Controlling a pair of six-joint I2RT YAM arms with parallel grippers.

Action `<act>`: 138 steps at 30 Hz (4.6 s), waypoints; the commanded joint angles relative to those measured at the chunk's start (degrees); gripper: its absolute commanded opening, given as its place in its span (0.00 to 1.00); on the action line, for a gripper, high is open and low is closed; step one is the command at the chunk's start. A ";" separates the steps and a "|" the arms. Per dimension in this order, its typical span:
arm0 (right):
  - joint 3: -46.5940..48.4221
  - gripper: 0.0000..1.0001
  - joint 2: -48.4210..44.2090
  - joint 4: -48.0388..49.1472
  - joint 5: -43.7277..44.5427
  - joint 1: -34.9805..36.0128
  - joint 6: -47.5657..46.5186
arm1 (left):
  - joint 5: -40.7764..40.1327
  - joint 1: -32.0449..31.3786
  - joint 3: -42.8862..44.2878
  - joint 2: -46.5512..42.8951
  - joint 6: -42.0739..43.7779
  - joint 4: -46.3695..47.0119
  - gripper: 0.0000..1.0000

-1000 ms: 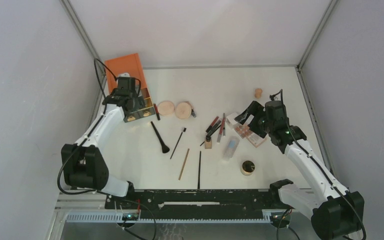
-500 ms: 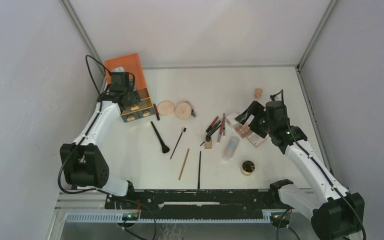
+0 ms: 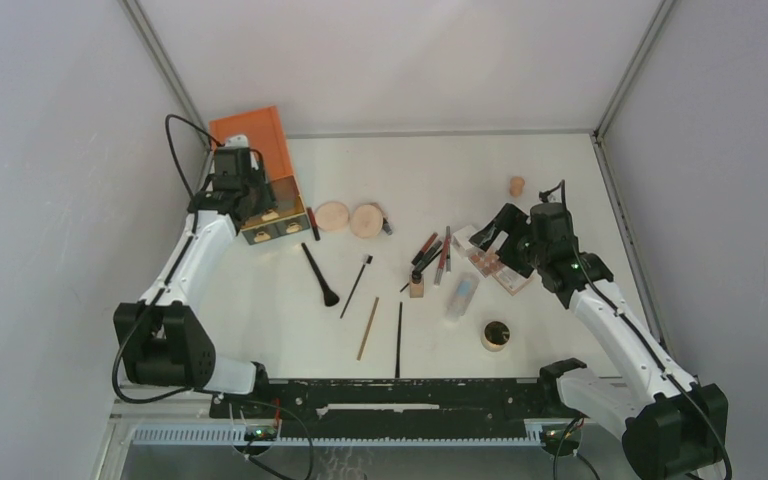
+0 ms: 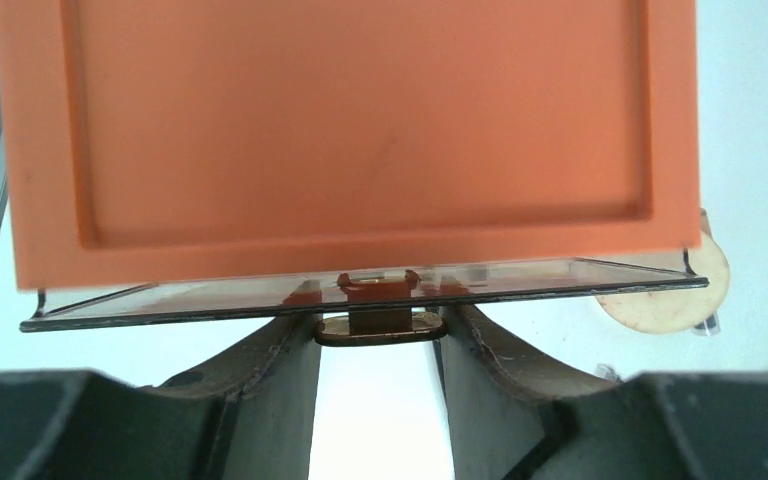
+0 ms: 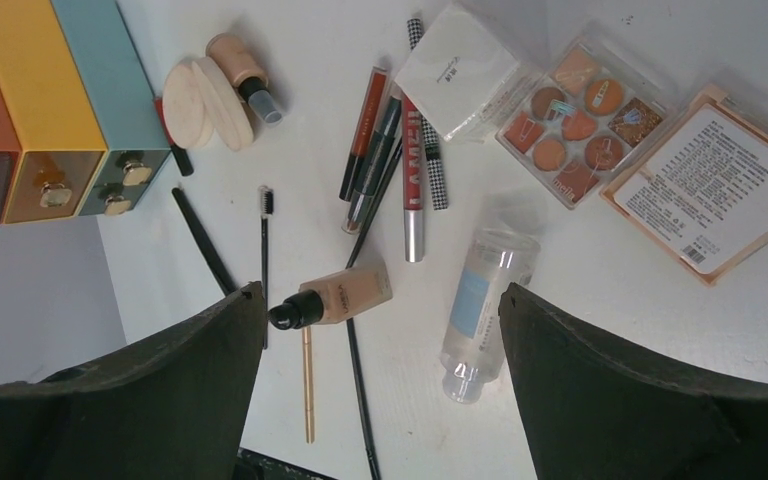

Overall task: Organize the makeup
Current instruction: Open the drawer in the storage box, then pick up the makeup tool from the center of the board.

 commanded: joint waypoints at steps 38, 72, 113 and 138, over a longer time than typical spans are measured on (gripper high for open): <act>-0.64 0.94 -0.83 6.26 0.04 2.13 -0.75 | -13.34 -21.56 10.81 -25.65 -0.83 -25.65 1.00; -5.30 0.93 -17.41 6.50 18.07 2.51 -7.33 | -15.52 -42.93 21.13 16.79 3.36 -9.32 1.00; -6.78 0.93 -16.64 3.48 14.23 2.60 -2.03 | -33.34 -39.10 27.89 36.71 -6.28 -4.39 0.84; -6.78 0.91 -14.30 6.28 11.20 2.51 0.48 | -21.51 -35.21 32.99 42.30 -5.94 -6.92 0.21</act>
